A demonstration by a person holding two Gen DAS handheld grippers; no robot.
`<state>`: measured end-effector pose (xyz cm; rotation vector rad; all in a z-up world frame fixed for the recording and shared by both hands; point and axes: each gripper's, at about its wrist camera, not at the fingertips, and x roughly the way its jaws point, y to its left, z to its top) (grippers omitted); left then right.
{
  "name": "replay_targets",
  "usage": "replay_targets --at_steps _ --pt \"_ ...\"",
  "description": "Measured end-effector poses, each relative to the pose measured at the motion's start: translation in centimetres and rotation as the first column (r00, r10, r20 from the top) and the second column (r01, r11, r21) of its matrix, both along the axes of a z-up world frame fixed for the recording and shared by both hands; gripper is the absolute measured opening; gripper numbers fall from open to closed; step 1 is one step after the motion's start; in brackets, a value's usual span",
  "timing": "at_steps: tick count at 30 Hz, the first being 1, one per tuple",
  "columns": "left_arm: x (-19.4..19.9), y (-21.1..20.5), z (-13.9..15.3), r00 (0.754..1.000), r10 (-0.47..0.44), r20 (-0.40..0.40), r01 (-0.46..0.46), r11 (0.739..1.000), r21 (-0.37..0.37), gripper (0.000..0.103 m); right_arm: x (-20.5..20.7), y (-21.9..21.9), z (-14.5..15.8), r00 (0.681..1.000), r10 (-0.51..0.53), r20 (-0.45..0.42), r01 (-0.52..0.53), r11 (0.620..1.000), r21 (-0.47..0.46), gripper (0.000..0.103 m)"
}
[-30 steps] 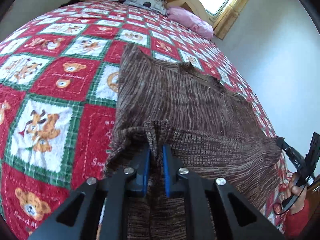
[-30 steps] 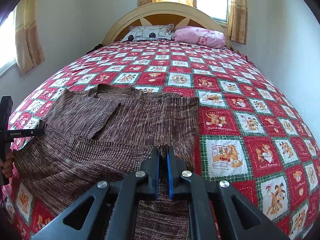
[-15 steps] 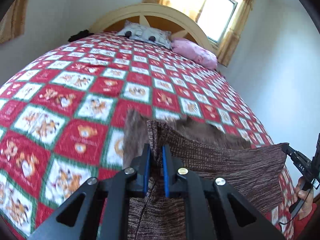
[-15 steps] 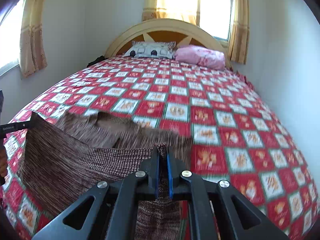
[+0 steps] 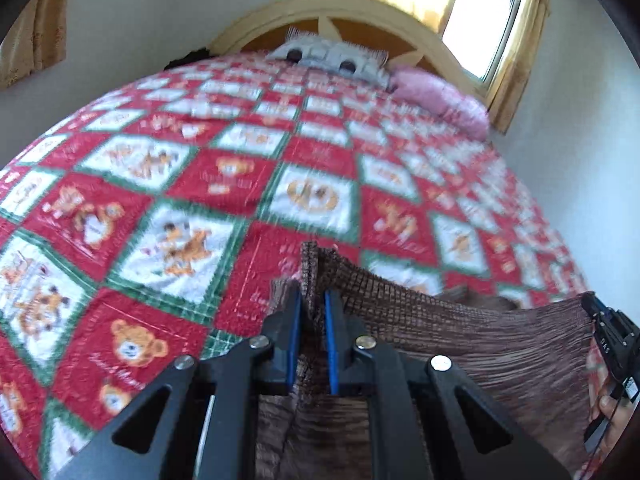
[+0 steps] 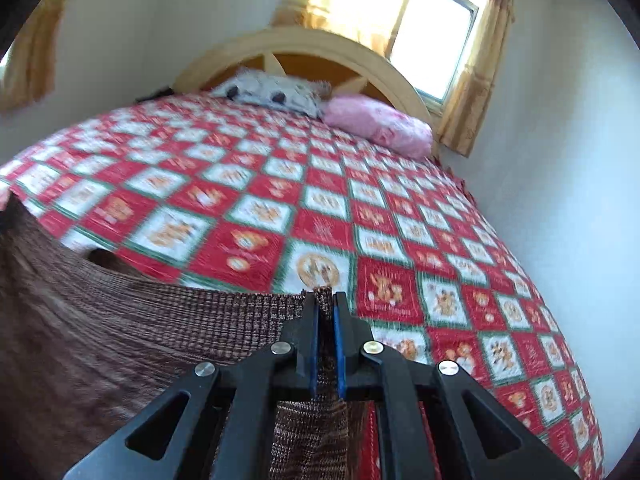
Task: Fold small clothes
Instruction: 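Lift the gripped sweater edge with both tools and fold it over the body, then open both tools and release the folded sweater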
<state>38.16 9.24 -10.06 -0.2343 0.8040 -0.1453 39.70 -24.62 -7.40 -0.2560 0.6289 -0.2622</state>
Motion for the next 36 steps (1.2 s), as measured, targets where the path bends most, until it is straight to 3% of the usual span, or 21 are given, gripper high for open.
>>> replay_targets --at_steps 5,11,13,15,16,18,19,21,23,27,32,36 --pt "0.7 0.5 -1.1 0.998 0.028 -0.053 -0.029 1.0 -0.011 0.024 1.2 -1.2 -3.0 0.996 -0.033 -0.08 0.037 0.998 0.043 0.006" --pt "0.7 0.1 -1.1 0.998 0.032 -0.055 -0.031 0.999 0.007 0.028 3.1 -0.6 -5.1 0.976 -0.085 -0.2 0.078 0.996 -0.042 0.007" --pt "0.8 0.6 -1.1 0.998 0.016 -0.061 -0.017 1.0 -0.022 0.03 2.7 -0.6 -4.6 0.978 -0.073 -0.193 0.069 0.997 -0.029 0.007" --pt "0.6 1.1 -0.8 0.996 -0.023 -0.089 0.019 0.999 -0.045 0.042 0.5 -1.8 -1.9 0.992 -0.071 -0.105 0.081 0.992 0.094 0.007" --pt "0.1 1.4 -0.4 0.994 -0.027 -0.102 0.025 0.999 -0.022 0.05 -0.7 -2.5 -0.7 0.995 -0.084 -0.056 0.092 0.984 0.152 0.007" --pt "-2.0 2.0 0.8 0.996 0.037 -0.078 -0.03 0.996 0.082 0.082 -4.4 -4.1 2.0 0.986 -0.164 0.036 0.152 0.963 0.22 0.008" --pt "-3.2 2.3 1.3 0.997 0.059 -0.051 -0.053 0.993 0.109 0.085 -6.8 -4.8 3.1 0.974 -0.215 0.076 0.195 0.958 0.211 0.008" --pt "-5.7 2.7 2.2 0.998 0.052 -0.018 -0.05 0.994 0.099 0.087 -10.6 -5.1 4.1 0.962 -0.245 0.121 0.219 0.956 0.195 0.008" --pt "-7.7 2.4 2.5 0.999 0.035 -0.022 -0.034 0.997 0.076 0.087 -13.1 -4.5 4.0 0.984 -0.16 0.084 0.134 0.959 0.251 0.008" --pt "-11.2 -0.6 2.1 0.999 -0.024 -0.033 0.026 0.995 0.092 0.087 -15.8 -1.8 0.9 0.998 -0.033 -0.044 0.047 0.928 0.369 0.008" --pt "-13.4 -3.5 0.3 0.998 -0.05 -0.039 0.056 0.986 0.156 0.09 -16.9 0.9 -3.9 0.99 -0.013 -0.143 0.074 0.9 0.429 0.008" --pt "-13.6 -4.1 -0.8 0.998 -0.042 -0.05 0.051 0.978 0.2 0.091 -18.1 1.3 -4.9 0.995 -0.021 -0.097 0.059 0.911 0.408 0.008"
